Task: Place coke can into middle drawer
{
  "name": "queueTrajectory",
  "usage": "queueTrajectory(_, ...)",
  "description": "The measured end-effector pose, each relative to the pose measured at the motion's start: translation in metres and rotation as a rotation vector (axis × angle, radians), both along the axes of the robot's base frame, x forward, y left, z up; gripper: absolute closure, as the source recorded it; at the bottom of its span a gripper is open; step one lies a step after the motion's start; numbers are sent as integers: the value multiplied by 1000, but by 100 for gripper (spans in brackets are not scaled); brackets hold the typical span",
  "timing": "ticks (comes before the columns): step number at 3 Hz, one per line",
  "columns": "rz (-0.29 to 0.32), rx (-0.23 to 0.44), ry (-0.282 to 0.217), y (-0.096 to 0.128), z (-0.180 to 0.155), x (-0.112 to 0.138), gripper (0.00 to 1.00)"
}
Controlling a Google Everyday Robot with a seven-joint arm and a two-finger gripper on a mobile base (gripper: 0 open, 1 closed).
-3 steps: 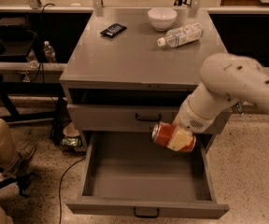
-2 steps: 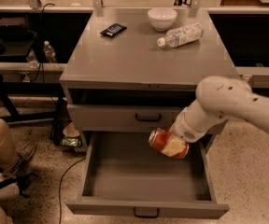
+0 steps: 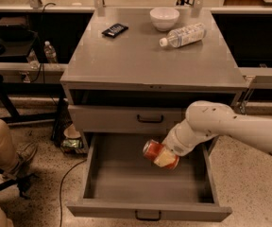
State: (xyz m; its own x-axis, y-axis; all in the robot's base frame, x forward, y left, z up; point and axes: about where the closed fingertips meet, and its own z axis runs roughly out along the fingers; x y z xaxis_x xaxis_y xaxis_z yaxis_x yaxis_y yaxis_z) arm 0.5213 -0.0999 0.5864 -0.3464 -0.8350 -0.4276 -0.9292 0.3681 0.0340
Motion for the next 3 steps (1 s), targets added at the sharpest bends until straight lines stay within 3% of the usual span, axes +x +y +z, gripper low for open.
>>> queueTrajectory(1,-57,13,1,0,-47,-1,100)
queueTrajectory(3,-171,6,5,-24,-93,-12,100)
